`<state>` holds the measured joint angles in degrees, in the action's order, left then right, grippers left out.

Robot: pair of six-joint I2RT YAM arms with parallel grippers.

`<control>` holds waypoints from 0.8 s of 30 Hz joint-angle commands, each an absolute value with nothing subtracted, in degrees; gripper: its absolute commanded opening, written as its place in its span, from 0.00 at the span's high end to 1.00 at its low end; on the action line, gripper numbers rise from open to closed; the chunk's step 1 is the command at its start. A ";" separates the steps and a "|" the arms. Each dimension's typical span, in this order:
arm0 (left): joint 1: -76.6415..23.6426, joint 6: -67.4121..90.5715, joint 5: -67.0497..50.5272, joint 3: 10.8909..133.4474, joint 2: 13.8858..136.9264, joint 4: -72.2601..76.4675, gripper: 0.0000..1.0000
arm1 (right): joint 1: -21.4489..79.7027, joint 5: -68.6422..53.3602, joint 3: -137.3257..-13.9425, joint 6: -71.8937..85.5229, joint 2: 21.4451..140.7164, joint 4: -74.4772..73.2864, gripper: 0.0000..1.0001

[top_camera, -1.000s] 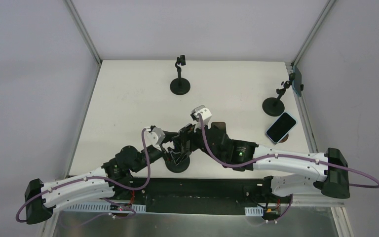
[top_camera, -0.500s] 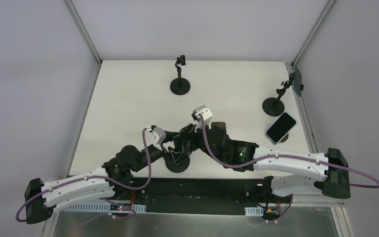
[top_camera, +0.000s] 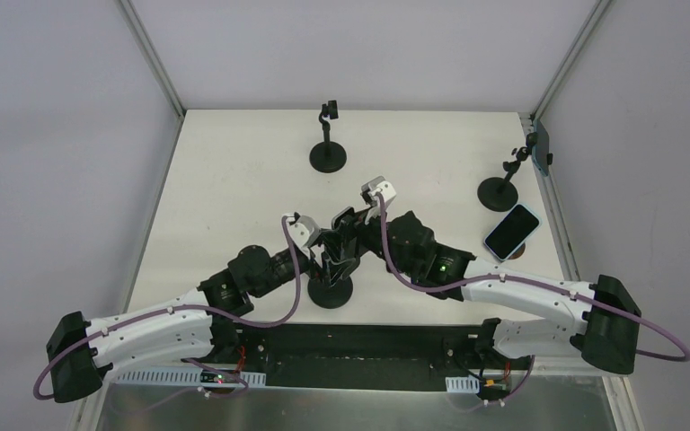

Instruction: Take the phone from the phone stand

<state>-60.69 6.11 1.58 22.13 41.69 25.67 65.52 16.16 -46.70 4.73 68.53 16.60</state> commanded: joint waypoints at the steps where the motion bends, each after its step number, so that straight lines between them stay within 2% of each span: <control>1: -64.26 10.60 -21.88 28.25 41.69 35.16 1.00 | 60.79 15.73 -41.64 -4.92 77.01 16.48 1.00; 7: -64.30 10.49 -23.70 27.81 40.83 35.11 1.00 | 57.85 14.20 -39.88 -6.06 78.24 18.37 1.00; 14: -64.25 10.64 -33.14 29.76 40.19 35.07 1.00 | 55.78 11.94 -37.77 -6.45 78.96 19.73 1.00; 18: -64.25 10.81 -34.74 29.34 40.08 35.07 1.00 | 55.33 11.25 -36.25 -7.61 77.76 19.75 1.00; 24: -64.25 11.27 -33.80 28.25 39.26 34.98 1.00 | 55.11 2.81 -36.25 -8.72 70.47 9.60 1.00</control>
<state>-59.13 7.68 -3.09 23.90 42.00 22.81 58.87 1.39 -39.46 2.85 68.36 31.24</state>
